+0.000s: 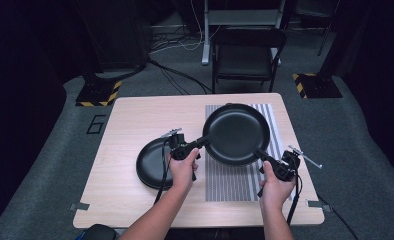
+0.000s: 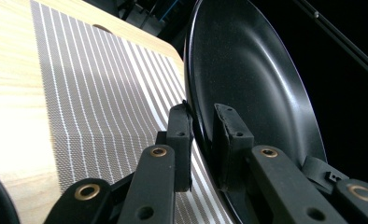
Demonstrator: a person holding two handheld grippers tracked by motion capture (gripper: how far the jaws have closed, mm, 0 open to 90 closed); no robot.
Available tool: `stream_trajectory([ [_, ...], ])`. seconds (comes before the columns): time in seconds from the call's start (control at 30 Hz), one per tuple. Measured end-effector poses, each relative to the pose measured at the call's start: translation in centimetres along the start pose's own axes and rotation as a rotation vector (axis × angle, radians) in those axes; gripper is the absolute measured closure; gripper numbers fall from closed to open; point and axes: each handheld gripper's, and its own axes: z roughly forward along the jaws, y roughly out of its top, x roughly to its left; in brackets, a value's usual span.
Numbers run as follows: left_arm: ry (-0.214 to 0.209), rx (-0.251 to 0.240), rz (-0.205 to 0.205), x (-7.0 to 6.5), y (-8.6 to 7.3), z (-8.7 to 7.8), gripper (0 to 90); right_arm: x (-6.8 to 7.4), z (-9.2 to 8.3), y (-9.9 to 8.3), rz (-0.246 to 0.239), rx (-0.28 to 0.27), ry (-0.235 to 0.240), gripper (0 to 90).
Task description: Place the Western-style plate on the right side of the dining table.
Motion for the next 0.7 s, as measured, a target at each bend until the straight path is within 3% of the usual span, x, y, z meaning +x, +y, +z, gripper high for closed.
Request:
stream_trajectory([
  [0.23, 0.007, 0.028, -0.008, 0.3, -0.8, 1.0, 76.9, -0.8, -0.1, 0.1, -0.005, 0.015, -0.026, 77.0],
  [0.7, 0.029, 0.086, -0.022, 1.2, -2.6, 2.9, 76.9, -3.8, 0.1, -0.9, 0.036, 0.036, -0.06, 76.9],
])
